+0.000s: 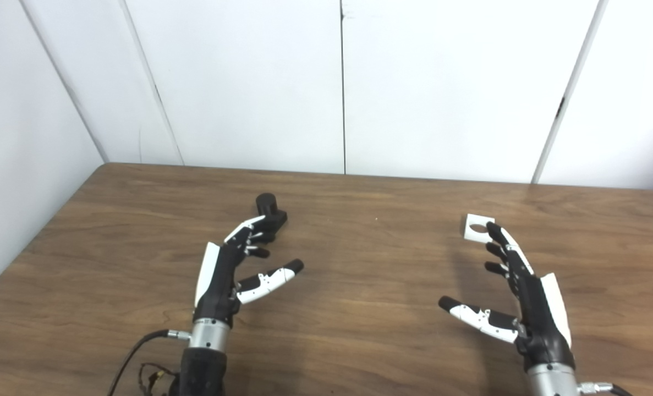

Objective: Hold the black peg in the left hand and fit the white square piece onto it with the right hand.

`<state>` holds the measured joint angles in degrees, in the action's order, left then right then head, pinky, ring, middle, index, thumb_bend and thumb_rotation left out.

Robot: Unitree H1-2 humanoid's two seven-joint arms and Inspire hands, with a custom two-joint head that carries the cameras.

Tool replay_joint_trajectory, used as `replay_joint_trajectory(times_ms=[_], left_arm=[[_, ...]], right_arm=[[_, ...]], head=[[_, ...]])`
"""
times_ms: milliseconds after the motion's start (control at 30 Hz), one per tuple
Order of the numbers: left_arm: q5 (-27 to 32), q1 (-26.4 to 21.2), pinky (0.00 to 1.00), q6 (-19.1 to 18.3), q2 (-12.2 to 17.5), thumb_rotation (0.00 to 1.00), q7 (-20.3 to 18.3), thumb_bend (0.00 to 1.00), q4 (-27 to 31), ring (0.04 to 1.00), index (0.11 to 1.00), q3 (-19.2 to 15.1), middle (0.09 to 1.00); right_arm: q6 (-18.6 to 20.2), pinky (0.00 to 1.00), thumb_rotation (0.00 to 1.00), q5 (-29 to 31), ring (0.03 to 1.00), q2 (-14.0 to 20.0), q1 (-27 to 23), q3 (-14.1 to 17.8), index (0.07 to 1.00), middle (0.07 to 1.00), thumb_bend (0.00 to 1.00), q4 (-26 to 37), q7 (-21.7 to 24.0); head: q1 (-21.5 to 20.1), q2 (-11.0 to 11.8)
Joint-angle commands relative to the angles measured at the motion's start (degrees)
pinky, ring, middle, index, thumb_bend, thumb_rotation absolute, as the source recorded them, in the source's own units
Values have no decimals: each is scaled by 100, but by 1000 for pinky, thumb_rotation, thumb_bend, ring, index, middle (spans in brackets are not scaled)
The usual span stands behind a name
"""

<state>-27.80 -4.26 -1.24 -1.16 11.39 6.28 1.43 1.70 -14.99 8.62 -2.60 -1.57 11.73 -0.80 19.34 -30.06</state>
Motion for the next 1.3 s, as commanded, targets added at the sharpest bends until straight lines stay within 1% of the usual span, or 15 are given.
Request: replay_joint_trajectory(times_ms=[0,67,200,300,400,500,567,700,800,867,967,1000,1033,1133,1267], left_arm=[[-418,-308,652,-67,134,299,143,769,280,747,738,25,779],[-747,-348,632,-51,243,282,196,761,297,740,742,109,777],[-1353,-454,611,-216,358,292,378,773,271,729,743,220,773],[-1775,-567,604,-377,458,333,471,776,214,726,741,264,782],[-2144,-678,624,-639,588,363,359,773,207,755,761,311,803],[-2458,-811,640,-848,669,367,407,802,118,778,760,354,819],[-2634,-909,676,-979,716,373,445,815,27,802,759,377,837],[-2819,-1072,724,-1190,748,369,567,832,-184,820,749,402,847],[-2898,-1168,761,-1329,735,381,673,829,-349,844,746,418,863],[-2971,-1239,789,-1413,725,401,833,837,-510,876,740,434,897],[-3106,-1325,831,-1516,733,454,1090,850,-749,934,748,470,955],[-3133,-1353,868,-1548,738,495,1169,866,-827,975,756,481,986],[-3142,-1372,873,-1573,744,499,1227,867,-879,979,757,493,989],[-3164,-1479,920,-1712,763,577,1361,889,-1106,999,767,512,1000],[-3148,-1618,972,-1906,794,629,1355,892,-1360,1000,749,542,1000]], right_arm=[[-130,777,78,25,880,-16,-143,7,909,921,696,209,-3],[-188,778,95,49,881,-8,-146,8,908,921,703,161,-5],[-198,771,130,-7,875,12,-161,-10,906,918,716,139,-7],[-217,763,122,-17,877,7,-181,-8,903,914,719,115,-24],[-170,784,106,62,885,-4,-187,4,910,923,712,133,10],[-170,791,86,102,883,-8,-185,8,912,930,706,151,22],[-196,795,83,98,884,7,-183,0,914,930,705,139,30],[-248,767,100,36,871,33,-183,-18,904,921,713,119,23],[-241,770,102,30,870,38,-183,-23,906,917,716,117,23],[-213,780,112,20,872,45,-176,-32,909,918,716,133,33],[-163,777,126,22,873,47,-160,-35,909,917,716,179,48],[-158,775,138,30,870,47,-155,-30,911,918,719,187,52],[-157,774,140,36,869,47,-153,-26,911,919,719,190,55],[-139,772,140,35,864,39,-160,-14,908,917,721,208,55],[-66,780,118,47,865,-4,-169,-9,905,915,717,260,49]], head=[[3,-7],[10,-10],[19,2],[26,1],[26,11],[26,11],[23,4],[9,2],[-26,-2],[-40,-5],[-56,-6],[-59,-7],[-62,-8],[-77,-17],[-114,-23]])
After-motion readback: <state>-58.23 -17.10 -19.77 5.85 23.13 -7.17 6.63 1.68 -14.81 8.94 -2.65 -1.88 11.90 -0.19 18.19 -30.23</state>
